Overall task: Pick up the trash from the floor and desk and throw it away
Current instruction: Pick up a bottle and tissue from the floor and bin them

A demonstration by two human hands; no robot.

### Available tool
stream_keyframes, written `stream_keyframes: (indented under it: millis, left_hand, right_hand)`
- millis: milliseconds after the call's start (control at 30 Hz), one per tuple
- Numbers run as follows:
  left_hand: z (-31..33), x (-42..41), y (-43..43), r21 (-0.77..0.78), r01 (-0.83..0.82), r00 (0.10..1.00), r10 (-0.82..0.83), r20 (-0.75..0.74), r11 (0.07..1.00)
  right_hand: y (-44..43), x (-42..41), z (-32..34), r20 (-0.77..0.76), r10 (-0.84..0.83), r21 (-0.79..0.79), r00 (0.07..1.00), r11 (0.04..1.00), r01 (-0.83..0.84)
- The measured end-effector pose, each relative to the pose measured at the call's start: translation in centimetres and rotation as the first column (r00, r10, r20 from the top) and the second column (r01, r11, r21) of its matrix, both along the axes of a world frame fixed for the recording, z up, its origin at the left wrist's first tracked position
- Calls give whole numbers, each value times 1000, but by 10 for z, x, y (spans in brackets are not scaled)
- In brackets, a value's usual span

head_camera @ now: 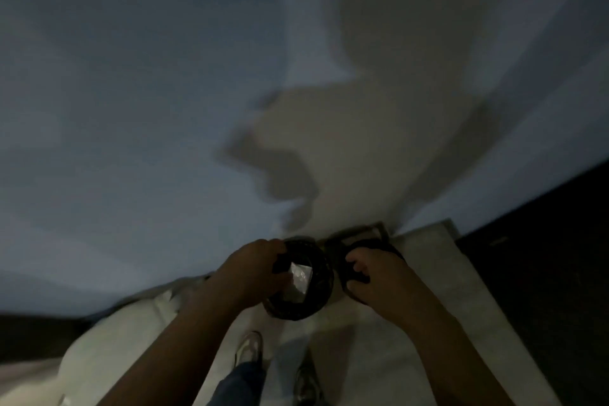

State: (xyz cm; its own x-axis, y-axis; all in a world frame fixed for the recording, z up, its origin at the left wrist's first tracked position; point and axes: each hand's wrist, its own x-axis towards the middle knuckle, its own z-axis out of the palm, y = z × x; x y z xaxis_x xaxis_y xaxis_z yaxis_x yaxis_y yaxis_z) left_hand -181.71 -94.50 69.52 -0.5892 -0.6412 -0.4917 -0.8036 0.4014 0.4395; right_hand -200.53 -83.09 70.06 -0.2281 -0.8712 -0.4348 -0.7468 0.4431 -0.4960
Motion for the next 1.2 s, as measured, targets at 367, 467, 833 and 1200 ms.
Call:
stream_keyframes:
  millis: [367,467,833,1200]
  left_hand:
    - [36,119,105,-26,-561,828,561,-21,827]
    - [44,165,136,-15,-705,709,705,-28,709]
    - [68,362,337,7,-976,219,974,-61,220]
    - [78,522,549,-21,-987,-159,986,-53,-160]
  right_hand:
    - [-16,81,43,-49,488,49,871,873,-486]
    - [-16,130,55,-86,601,47,795,799,-599]
    - [71,385,81,-82,933,28,351,354,-935]
    - [239,611,92,-56,998,-44,-1,-4,-999]
